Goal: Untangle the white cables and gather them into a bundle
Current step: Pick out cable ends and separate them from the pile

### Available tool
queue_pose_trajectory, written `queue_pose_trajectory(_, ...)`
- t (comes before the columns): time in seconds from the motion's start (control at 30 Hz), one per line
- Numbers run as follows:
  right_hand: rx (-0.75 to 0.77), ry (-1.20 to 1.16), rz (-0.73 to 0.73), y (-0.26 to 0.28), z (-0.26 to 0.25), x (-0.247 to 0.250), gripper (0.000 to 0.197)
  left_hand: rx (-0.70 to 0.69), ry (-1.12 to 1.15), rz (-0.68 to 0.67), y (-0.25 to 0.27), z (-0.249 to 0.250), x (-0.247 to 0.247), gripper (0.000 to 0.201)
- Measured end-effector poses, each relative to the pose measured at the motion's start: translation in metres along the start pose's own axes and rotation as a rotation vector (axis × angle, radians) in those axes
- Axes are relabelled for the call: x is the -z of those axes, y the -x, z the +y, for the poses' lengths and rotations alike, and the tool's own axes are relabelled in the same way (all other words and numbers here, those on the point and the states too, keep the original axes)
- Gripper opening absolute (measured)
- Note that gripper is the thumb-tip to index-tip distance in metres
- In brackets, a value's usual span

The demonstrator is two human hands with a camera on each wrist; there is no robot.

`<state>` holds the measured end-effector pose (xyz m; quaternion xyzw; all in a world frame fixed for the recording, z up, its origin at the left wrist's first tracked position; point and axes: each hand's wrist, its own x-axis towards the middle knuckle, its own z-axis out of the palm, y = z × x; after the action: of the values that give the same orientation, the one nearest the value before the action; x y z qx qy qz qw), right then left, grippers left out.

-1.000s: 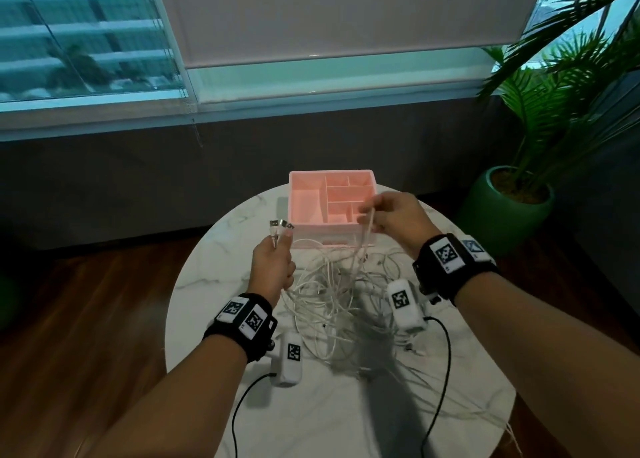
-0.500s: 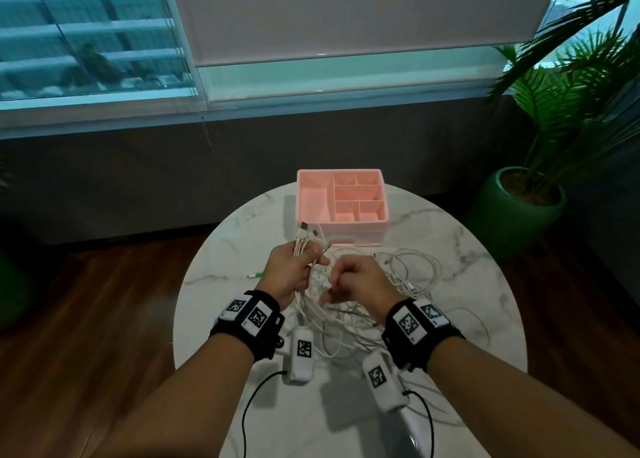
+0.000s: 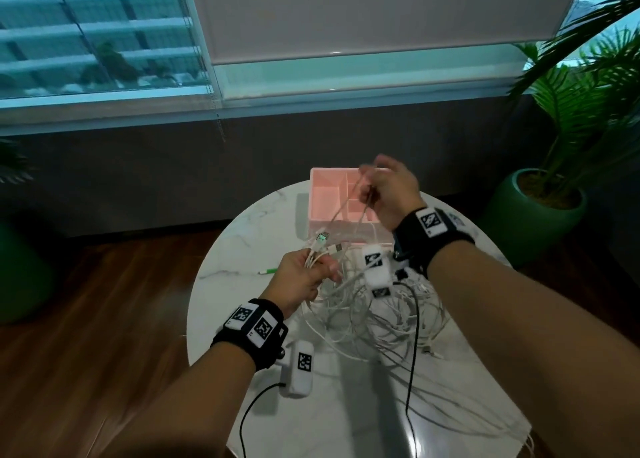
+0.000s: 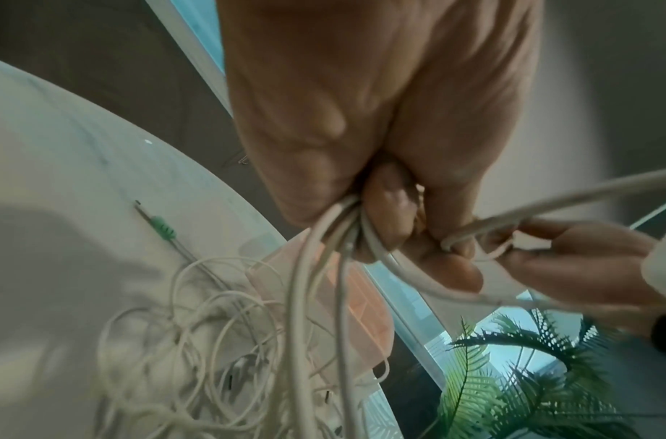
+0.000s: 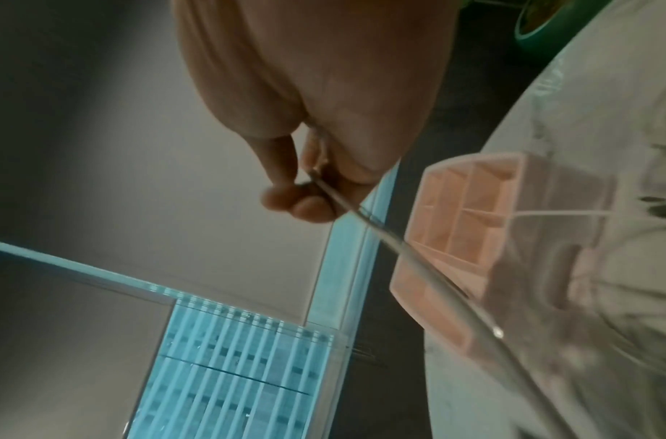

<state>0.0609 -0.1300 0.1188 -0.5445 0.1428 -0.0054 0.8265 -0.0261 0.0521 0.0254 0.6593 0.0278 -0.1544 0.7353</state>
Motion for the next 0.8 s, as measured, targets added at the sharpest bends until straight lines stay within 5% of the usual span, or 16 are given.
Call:
queue_pose_trajectory(0.23,0.143,0.118,-0.117,0.003,-0.037,-0.017,0.032,-0.019,0.04,0.056,-0.007,0.003,-0.006,0.011)
queue_pose_trajectory(0.47,0.36,0.438,-0.025,0.008,-0.029,0.016,0.027,0.018,0.287,0.25,-0.022,0.002,-0.011,0.013)
queue_pose_trajectory(0.8,0.274,0.672,0.004,0.005,0.019,0.064,0.026,0.009,0.461,0.071,-0.029,0.017,-0.048,0.011)
